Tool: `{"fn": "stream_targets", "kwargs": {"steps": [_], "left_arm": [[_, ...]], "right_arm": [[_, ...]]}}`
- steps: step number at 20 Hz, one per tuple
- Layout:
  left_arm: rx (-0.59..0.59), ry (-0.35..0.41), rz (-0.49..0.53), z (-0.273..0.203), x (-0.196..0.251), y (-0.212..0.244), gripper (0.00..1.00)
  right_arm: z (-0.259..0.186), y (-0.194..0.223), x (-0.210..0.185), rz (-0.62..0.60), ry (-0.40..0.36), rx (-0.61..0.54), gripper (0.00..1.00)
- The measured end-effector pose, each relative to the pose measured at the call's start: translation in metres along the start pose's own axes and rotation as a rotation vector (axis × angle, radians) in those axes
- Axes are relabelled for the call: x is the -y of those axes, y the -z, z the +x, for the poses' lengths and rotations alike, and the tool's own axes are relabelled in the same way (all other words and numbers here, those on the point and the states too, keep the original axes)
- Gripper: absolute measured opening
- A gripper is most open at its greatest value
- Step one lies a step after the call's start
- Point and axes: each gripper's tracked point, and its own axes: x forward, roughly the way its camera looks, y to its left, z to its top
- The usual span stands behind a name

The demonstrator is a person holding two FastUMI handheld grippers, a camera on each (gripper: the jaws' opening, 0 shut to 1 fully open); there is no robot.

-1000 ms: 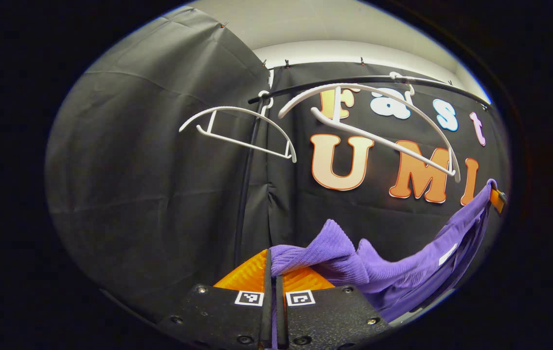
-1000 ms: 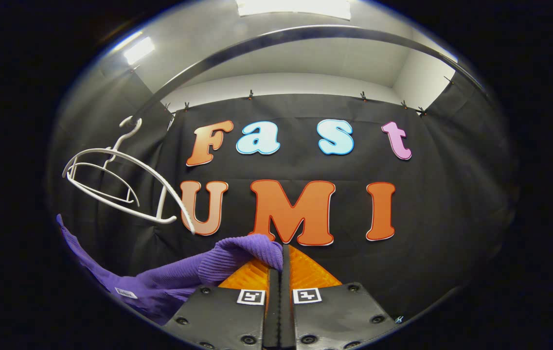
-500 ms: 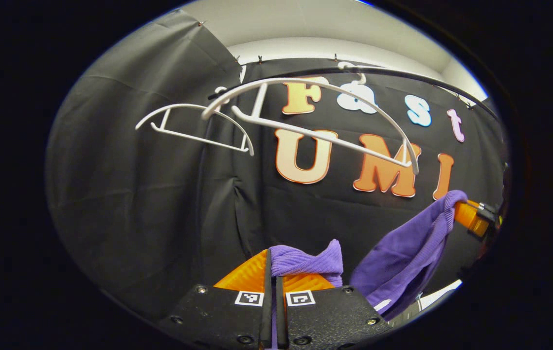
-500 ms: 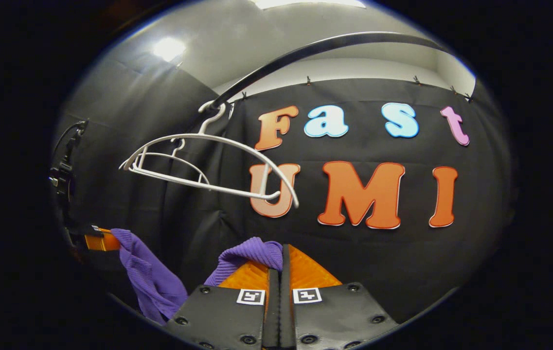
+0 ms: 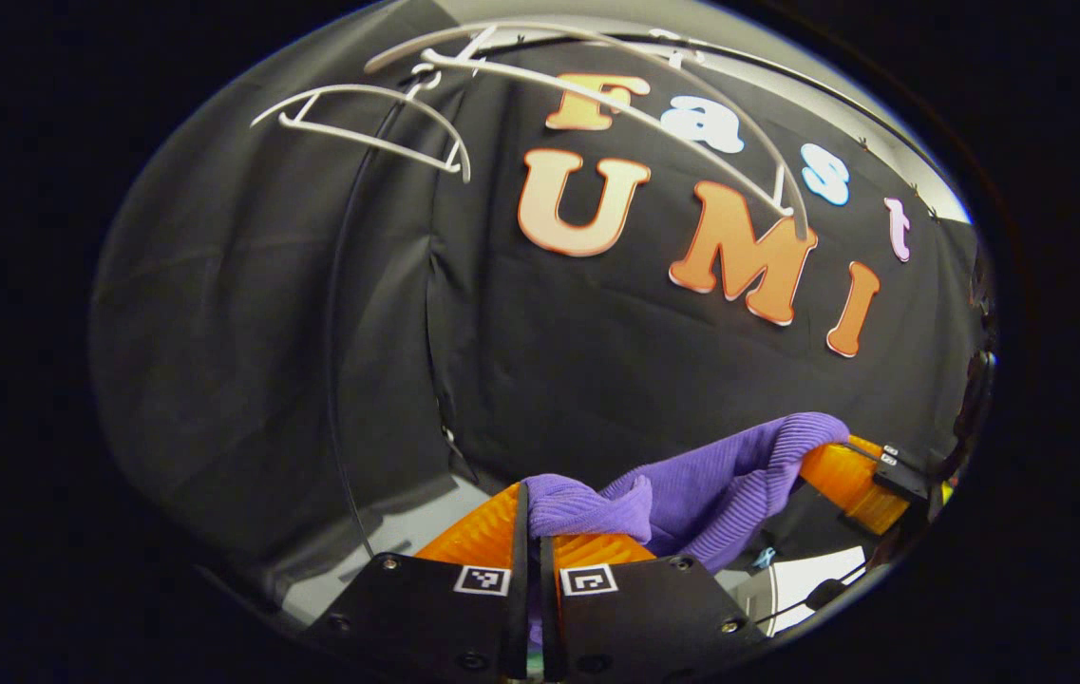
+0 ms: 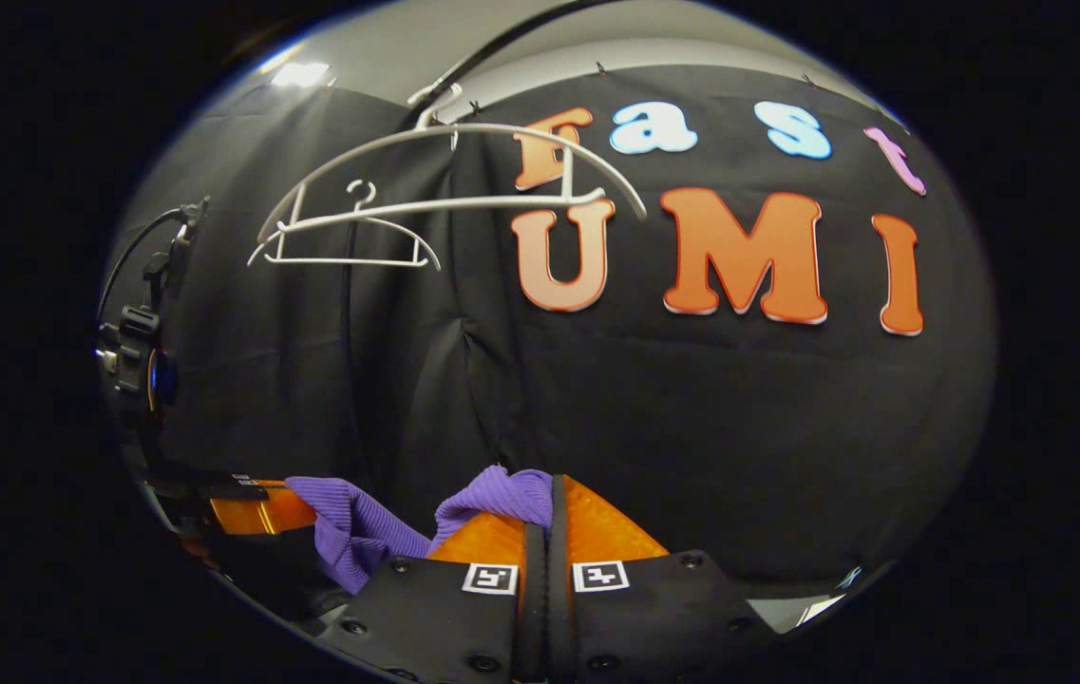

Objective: Grasp the clothes on the hanger with both hands and then place them into the laundry hamper below.

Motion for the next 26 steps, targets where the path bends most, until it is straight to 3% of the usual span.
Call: {"fn": "stream_targets", "kwargs": {"steps": [5,6,8,9,10,13,14,15,18,26], "left_arm": [[-0.130,-0.041,-0.042,0.010,0.000,0.056,0.05],[-0.166,-0.047,-0.052,0.008,0.000,0.069,0.14],[-0.239,-0.053,-0.068,0.008,0.003,0.088,0.20],[-0.255,-0.058,-0.075,0.008,0.000,0.091,0.31],[-0.262,-0.069,-0.079,0.008,-0.003,0.093,0.29],[-0.266,-0.069,-0.101,0.009,-0.003,0.093,0.40],[-0.265,-0.069,-0.095,0.010,-0.002,0.092,0.46],[-0.266,-0.074,-0.084,0.007,-0.004,0.095,0.52],[-0.266,-0.095,-0.051,0.004,-0.007,0.094,0.99],[-0.280,-0.105,-0.077,0.000,-0.013,0.097,0.97]], "right_arm": [[0.001,0.070,0.011,0.090,0.046,-0.174,0.08],[0.001,0.084,0.010,0.094,0.048,-0.201,0.08],[-0.001,0.102,0.005,0.097,0.054,-0.251,0.08],[-0.005,0.109,0.001,0.093,0.046,-0.274,0.08],[-0.007,0.115,-0.001,0.086,0.041,-0.293,0.09],[-0.005,0.128,-0.003,0.087,0.035,-0.342,0.12],[-0.005,0.134,-0.003,0.084,0.039,-0.363,0.34],[-0.004,0.141,-0.002,0.083,0.043,-0.388,0.50],[-0.006,0.149,0.000,0.122,0.043,-0.429,0.96],[-0.011,0.140,-0.011,0.105,0.026,-0.409,0.98]]}}
